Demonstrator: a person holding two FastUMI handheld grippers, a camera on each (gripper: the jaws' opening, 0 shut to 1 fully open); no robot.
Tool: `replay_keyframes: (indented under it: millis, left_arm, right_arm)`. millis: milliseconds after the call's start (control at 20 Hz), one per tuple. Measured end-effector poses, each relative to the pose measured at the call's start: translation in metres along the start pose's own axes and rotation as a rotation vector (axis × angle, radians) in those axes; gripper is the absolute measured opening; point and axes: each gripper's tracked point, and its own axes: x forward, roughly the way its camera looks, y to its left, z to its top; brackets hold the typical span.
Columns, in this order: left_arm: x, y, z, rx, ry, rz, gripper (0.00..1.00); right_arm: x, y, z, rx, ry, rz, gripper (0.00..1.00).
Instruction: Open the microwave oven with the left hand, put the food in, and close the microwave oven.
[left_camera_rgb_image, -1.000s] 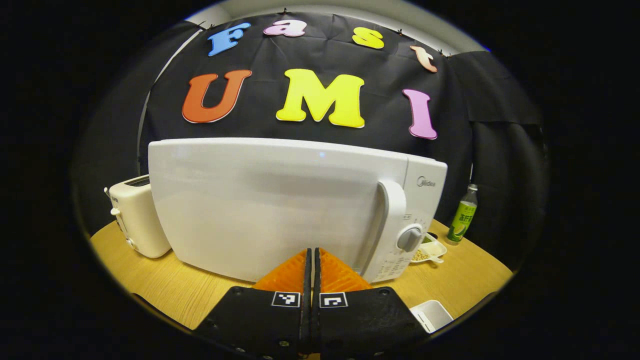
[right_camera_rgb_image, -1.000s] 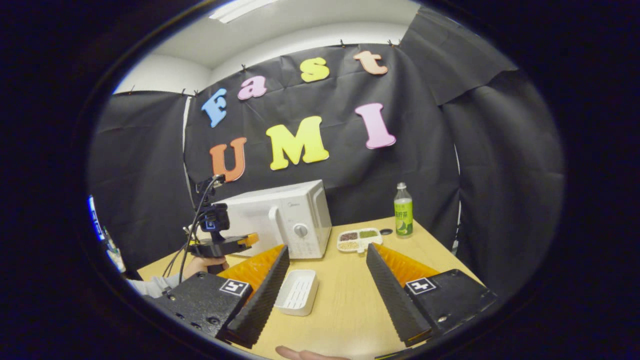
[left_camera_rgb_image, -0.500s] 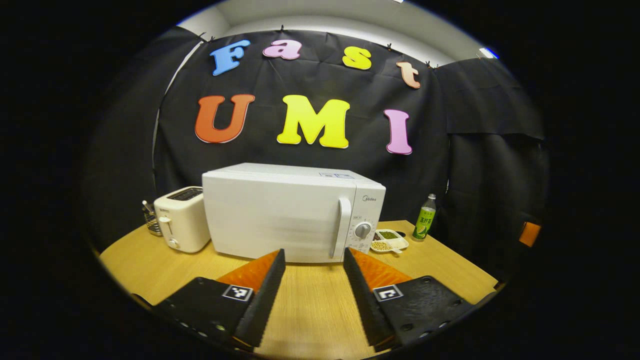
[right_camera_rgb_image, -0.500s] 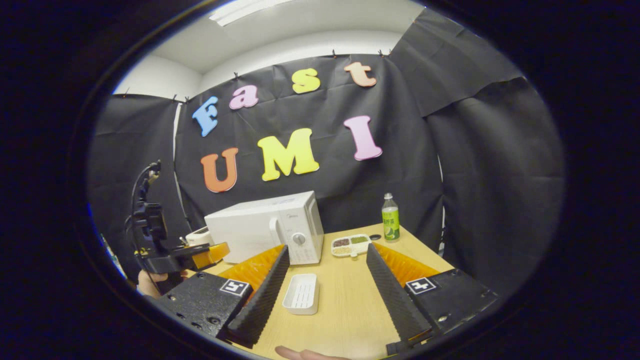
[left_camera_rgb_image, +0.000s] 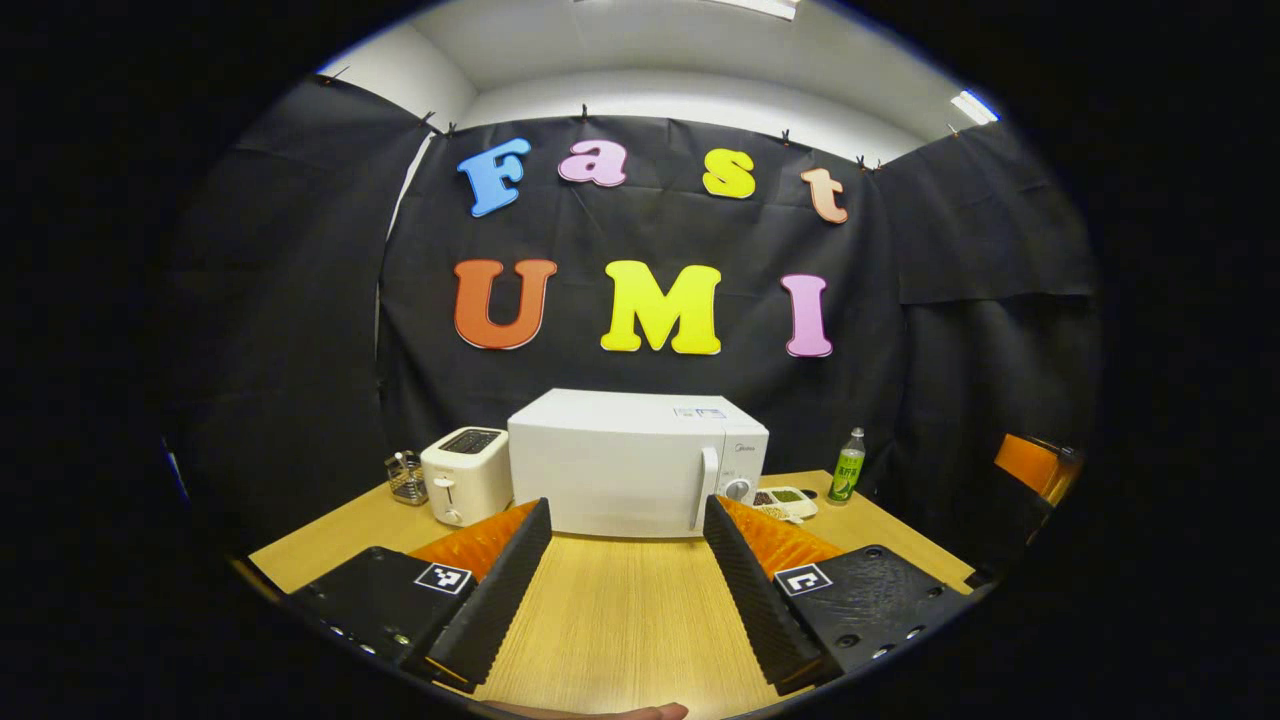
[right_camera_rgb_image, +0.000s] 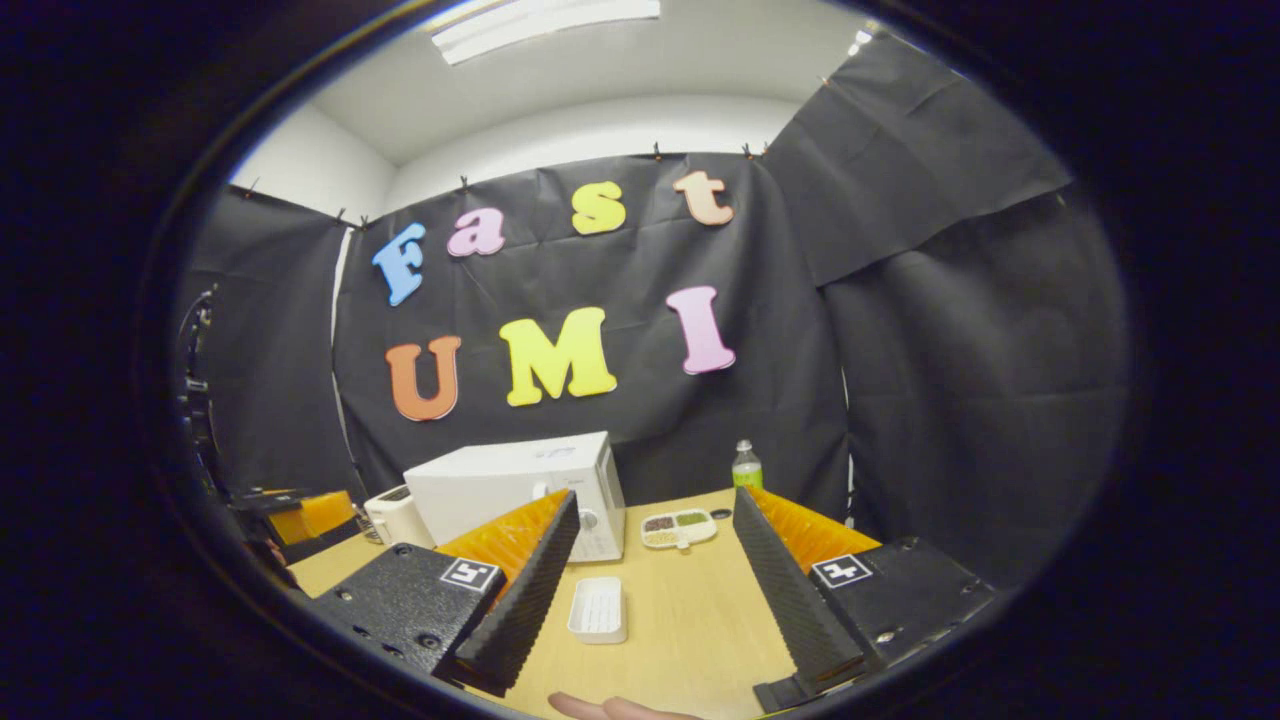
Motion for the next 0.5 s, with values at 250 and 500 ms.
replay_keyframes:
  millis: [250, 500]
  left_arm:
    - [-0.06, 0.002, 0.015, 0.057, -0.042, 0.006, 0.94]
    - [-0.091, 0.028, 0.002, 0.081, -0.05, 0.063, 0.96]
  right_arm:
    - [-0.029, 0.011, 0.022, -0.031, -0.028, 0.032, 0.98]
    - [-0.043, 0.021, 0.023, -0.071, -0.058, 0.062, 0.99]
